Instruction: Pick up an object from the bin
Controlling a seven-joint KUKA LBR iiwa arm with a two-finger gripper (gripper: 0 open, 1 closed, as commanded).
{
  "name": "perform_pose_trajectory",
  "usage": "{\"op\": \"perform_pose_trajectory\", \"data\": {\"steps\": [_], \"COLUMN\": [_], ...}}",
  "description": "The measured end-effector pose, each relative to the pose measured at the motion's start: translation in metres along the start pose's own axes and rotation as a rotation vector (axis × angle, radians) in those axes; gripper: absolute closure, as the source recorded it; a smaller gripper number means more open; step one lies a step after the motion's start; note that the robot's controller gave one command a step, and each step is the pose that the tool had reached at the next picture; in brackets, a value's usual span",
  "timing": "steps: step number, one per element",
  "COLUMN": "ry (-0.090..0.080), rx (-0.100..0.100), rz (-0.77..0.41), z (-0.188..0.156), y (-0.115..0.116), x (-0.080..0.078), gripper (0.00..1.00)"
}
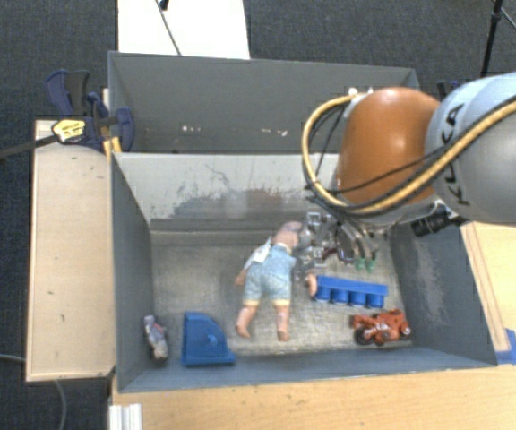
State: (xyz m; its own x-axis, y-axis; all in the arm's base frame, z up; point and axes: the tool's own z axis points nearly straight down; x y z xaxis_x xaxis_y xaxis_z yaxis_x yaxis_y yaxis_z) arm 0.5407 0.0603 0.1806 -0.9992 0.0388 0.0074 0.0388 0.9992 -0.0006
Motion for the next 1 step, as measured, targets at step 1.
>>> {"op": "perform_pose_trajectory", "data": {"steps": [1], "ry": [-0.014], "rx": [-0.002], "rz": [0.01], "z": [-0.0314], "y": [-0.0048], "x": [0.0078], "gripper": [1.0]}}
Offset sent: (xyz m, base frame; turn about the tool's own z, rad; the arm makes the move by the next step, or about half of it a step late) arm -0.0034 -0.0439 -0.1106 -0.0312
